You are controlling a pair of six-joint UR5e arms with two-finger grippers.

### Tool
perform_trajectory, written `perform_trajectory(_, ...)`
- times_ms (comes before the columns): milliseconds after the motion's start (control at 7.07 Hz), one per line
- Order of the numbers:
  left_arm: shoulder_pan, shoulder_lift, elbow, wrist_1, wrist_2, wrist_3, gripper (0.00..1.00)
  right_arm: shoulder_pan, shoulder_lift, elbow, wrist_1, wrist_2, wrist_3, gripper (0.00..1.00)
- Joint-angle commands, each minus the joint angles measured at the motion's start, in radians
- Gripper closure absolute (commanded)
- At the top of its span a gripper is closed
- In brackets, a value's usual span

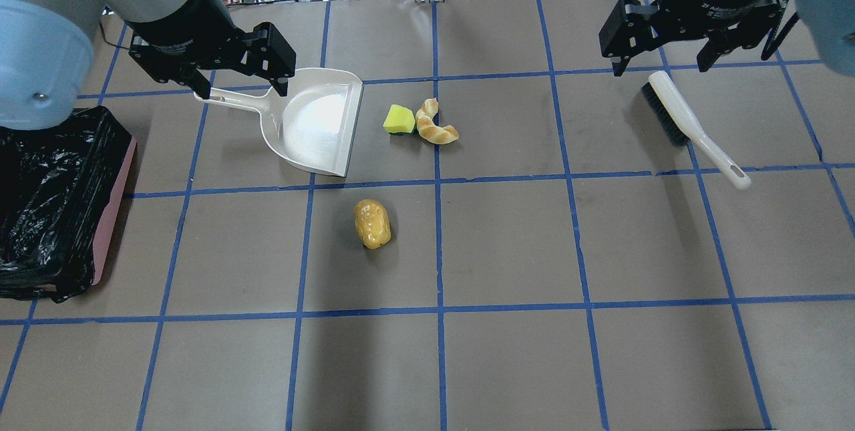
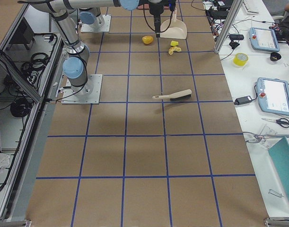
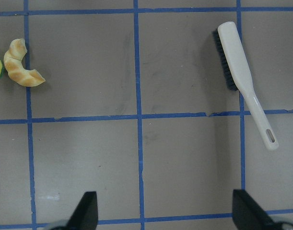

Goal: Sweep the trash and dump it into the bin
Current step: 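Grasp the dustpan handle with the left gripper while the right grasps the brush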

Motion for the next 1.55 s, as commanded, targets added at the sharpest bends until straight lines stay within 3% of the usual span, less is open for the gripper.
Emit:
perform_trajectory(0, 0.000, 0.003, 0.001, -0.013, 0.001, 0.001, 0.00, 0.001, 0.000, 0.000, 0.000, 0.000, 0.000, 0.00)
perform_trajectory(848, -0.002, -0.009, -0.017, -0.016, 0.001, 0.003, 0.00, -0.008, 0.012, 0.000, -0.009, 0.000, -0.024, 0.00)
perform_trajectory(1414, 0.006, -0.050, -0.136, 0.004, 0.010, 0.018, 0.00, -0.246, 0.046, 0.000, -0.009, 0.017, -0.507, 0.00)
